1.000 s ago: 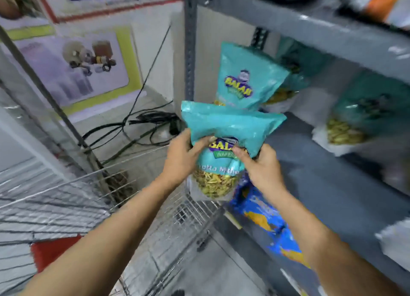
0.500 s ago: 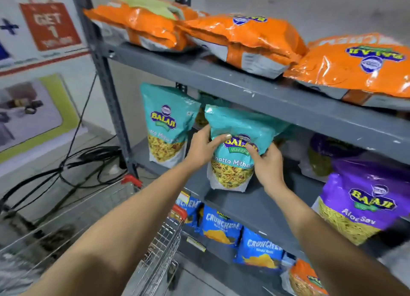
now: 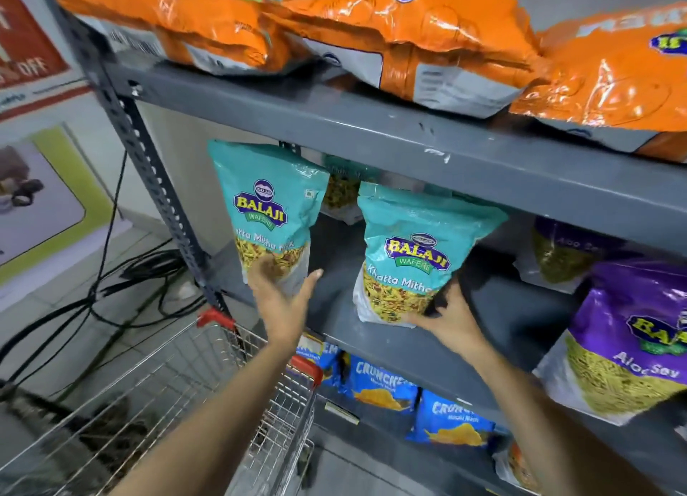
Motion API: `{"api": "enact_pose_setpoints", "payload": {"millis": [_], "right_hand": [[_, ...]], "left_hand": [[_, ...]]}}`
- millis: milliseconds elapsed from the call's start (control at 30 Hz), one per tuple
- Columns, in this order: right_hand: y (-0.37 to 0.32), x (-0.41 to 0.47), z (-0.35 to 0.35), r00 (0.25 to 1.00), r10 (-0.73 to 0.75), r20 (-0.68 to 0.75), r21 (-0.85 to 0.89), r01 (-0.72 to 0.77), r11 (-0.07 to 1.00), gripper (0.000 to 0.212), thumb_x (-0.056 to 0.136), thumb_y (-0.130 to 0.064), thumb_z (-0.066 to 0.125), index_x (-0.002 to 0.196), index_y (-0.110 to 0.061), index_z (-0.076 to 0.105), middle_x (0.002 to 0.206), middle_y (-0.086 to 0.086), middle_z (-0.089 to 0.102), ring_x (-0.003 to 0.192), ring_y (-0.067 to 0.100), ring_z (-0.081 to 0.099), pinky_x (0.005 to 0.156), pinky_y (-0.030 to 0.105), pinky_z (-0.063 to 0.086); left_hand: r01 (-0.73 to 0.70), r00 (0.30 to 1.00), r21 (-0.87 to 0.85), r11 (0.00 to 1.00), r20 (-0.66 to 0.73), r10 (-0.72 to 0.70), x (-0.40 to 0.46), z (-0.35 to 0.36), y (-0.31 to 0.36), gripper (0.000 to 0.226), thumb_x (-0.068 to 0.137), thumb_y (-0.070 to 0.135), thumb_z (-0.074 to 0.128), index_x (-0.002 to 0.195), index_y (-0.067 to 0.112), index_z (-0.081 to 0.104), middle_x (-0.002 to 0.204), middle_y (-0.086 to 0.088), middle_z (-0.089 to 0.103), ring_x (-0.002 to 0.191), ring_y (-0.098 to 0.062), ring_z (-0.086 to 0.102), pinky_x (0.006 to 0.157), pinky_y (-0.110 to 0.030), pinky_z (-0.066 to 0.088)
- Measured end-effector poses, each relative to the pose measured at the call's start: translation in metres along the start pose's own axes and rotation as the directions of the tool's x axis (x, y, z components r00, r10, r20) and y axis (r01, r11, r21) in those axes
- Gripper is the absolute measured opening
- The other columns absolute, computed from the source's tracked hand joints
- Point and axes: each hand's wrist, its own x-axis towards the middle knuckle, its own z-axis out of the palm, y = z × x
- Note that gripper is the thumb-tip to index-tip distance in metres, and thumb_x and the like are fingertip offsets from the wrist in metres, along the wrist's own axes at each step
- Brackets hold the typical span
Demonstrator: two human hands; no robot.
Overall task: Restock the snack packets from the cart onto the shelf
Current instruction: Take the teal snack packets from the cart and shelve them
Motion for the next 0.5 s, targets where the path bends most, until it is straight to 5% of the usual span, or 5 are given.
{"api": "enact_pose_setpoints", "payload": {"millis": [100, 233, 500], "right_hand": [[0.016, 0.003, 0.009, 0.997, 0.073, 0.016, -0.152, -0.069, 0.986, 0.105, 0.041, -0.043, 0.096, 0.128, -0.039, 0.038, 0.128, -0.014, 0.056, 0.124, 0.013, 0.053, 0.103, 0.032, 0.044], [0.03, 0.009, 0.022, 0.995, 0.046, -0.085, -0.094, -0.054, 0.994, 0.094, 0.034, -0.053, 0.095, 0.112, -0.055, 0.044, 0.122, -0.016, 0.065, 0.118, 0.01, 0.061, 0.102, 0.042, 0.051], [0.028, -0.011, 0.035, 0.99, 0.031, -0.139, -0.064, -0.04, 0.997, 0.105, 0.038, -0.056, 0.093, 0.128, -0.039, 0.041, 0.121, -0.017, 0.065, 0.115, 0.01, 0.062, 0.098, 0.044, 0.054]], "left_hand": [[0.028, 0.996, 0.127, 0.991, -0.089, -0.017, 0.017, -0.021, -0.031, 0.111, 0.047, 0.048, 0.091, 0.137, 0.02, 0.031, 0.131, 0.003, 0.036, 0.129, -0.03, 0.042, 0.111, -0.053, 0.039], [0.045, 0.986, 0.295, 0.954, 0.138, -0.089, 0.038, -0.023, -0.038, 0.149, 0.041, 0.047, 0.094, 0.154, 0.016, 0.001, 0.16, -0.011, 0.015, 0.149, -0.027, 0.017, 0.121, -0.041, 0.015], [0.057, 0.985, 0.314, 0.948, 0.136, -0.104, 0.044, -0.023, -0.048, 0.139, 0.051, 0.033, 0.094, 0.154, 0.027, 0.0, 0.155, -0.005, 0.03, 0.143, -0.026, 0.033, 0.116, -0.041, 0.03]]}}
